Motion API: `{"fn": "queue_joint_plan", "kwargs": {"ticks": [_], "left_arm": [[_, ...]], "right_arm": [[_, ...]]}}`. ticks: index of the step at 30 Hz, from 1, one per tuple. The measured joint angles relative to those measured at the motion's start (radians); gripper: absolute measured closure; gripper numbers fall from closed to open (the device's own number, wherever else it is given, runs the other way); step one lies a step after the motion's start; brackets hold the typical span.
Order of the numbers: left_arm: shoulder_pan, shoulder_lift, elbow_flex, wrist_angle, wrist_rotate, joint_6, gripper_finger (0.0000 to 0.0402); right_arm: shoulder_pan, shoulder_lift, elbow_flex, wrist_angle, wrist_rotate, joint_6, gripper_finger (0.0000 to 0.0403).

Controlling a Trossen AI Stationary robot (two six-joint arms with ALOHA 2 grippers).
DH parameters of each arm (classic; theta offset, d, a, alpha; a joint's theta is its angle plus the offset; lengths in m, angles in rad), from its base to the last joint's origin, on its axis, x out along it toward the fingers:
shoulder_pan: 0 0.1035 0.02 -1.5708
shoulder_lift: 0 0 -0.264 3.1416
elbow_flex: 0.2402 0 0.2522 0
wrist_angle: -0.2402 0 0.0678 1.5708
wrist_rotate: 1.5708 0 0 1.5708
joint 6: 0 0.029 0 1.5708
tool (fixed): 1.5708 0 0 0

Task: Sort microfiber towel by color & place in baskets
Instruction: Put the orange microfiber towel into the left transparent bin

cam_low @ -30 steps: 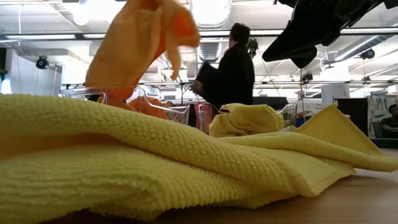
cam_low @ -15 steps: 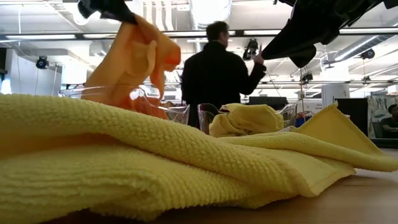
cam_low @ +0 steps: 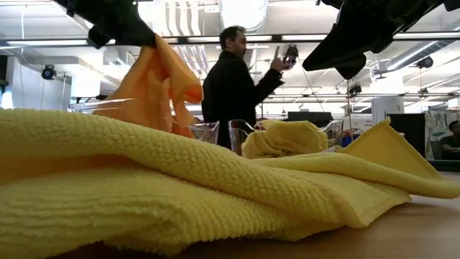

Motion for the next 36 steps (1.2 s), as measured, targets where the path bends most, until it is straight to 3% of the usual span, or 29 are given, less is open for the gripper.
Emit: {"fn": "queue_joint_plan", "kwargs": {"ticks": [9, 18, 36], "left_arm": [[0.0, 0.015, -0.005, -0.094, 0.102, -0.127, 0.0401], [0.0, 0.024, -0.006, -0.184, 0.308, -0.228, 0.0402], [0.0, 0.151, -0.006, -0.455, 0.321, -0.436, 0.0402]], "right_arm": [[0.0, 0.0, -0.01, 0.0, 0.0, 0.009, 0.0394], [0.0, 0.0, -0.011, 0.0, 0.0, 0.008, 0.0394], [0.0, 0.0, -0.011, 0.003, 0.0, 0.008, 0.0394]]}}
